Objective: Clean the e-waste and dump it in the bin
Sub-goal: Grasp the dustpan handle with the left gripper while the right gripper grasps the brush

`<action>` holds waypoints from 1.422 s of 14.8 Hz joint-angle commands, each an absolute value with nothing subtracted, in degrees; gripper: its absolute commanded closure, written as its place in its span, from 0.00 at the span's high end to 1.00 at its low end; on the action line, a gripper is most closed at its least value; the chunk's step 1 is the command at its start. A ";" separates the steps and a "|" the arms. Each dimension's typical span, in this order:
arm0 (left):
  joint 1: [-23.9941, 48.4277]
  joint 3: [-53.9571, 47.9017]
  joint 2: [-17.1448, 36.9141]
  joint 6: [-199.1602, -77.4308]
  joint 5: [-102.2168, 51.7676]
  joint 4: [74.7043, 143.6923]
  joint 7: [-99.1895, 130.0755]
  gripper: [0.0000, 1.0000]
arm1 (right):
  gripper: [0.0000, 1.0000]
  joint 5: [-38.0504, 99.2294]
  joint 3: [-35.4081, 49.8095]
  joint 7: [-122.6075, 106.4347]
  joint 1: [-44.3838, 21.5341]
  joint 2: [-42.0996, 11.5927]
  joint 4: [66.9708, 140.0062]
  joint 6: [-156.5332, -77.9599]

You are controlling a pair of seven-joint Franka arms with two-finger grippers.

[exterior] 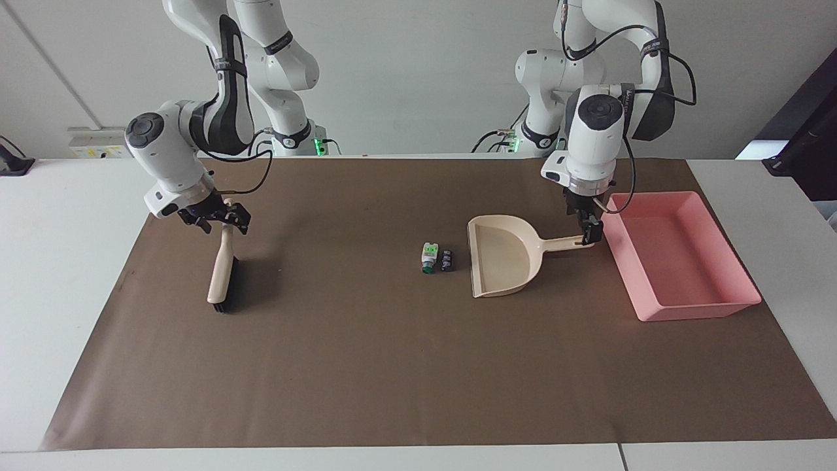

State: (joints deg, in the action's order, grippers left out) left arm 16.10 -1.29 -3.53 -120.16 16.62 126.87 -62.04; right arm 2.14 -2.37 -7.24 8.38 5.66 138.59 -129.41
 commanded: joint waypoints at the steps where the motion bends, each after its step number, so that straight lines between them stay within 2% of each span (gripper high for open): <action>1: 18.54 -0.70 -0.63 -124.96 20.91 128.49 -55.83 0.98 | 0.93 3.69 -2.02 -9.67 9.40 6.33 140.01 -130.96; 5: 19.77 -0.70 2.02 -127.00 23.73 129.20 -51.78 0.97 | 0.77 3.69 -2.02 -9.67 9.40 6.33 140.01 -130.96; 6: 20.47 -0.70 2.02 -126.91 23.73 129.29 -51.25 0.97 | 0.67 3.69 -2.02 -9.67 9.40 6.33 140.01 -130.96; 7: 20.74 -0.70 2.02 -126.91 23.73 129.55 -51.15 0.97 | 0.51 3.69 -2.02 -9.67 9.40 6.33 140.01 -130.96; 8: 20.74 -0.70 2.02 -126.91 23.73 129.72 -51.07 0.96 | 0.22 3.69 -2.02 -9.49 9.32 6.33 140.01 -130.87; 9: 20.83 -0.70 1.93 -126.91 23.73 129.81 -50.72 0.94 | 0.06 3.78 -2.02 -9.49 9.40 6.33 140.01 -130.87; 10: 20.83 -0.70 1.93 -126.83 23.73 129.90 -50.28 0.92 | 0.00 3.78 -1.93 -9.41 9.32 6.24 139.75 -130.78; 12: 21.44 -0.79 1.85 -126.83 23.73 129.90 -48.18 0.85 | 0.00 3.78 -1.93 -9.32 8.97 6.15 139.31 -130.43; 13: 21.62 -0.79 1.85 -126.65 23.73 129.90 -47.64 0.74 | 0.00 3.78 -1.93 -9.40 8.79 6.07 138.78 -130.17; 16: 21.53 -0.88 1.93 -127.61 23.73 129.64 -47.64 0.30 | 0.00 3.78 -1.76 -9.23 7.92 5.54 134.84 -126.06; 17: 21.53 -0.88 1.93 -128.40 23.73 129.64 -47.72 0.22 | 0.00 3.78 -1.67 -8.62 6.69 5.54 132.65 -123.25; 19: 21.53 -0.88 1.93 -127.89 23.64 129.73 -47.72 0.18 | 0.00 3.69 -1.50 -6.95 3.62 5.54 129.30 -118.41; 21: 21.01 -0.79 1.85 -127.36 23.64 129.03 -48.16 0.01 | 0.00 3.60 -1.41 -5.72 0.19 5.10 127.19 -114.89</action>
State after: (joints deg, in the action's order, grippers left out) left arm 20.81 -1.40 2.89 -126.71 22.52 128.39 -48.80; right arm 2.46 -1.70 -6.80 2.65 5.67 129.73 -118.06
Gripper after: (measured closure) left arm 0.661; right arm 0.740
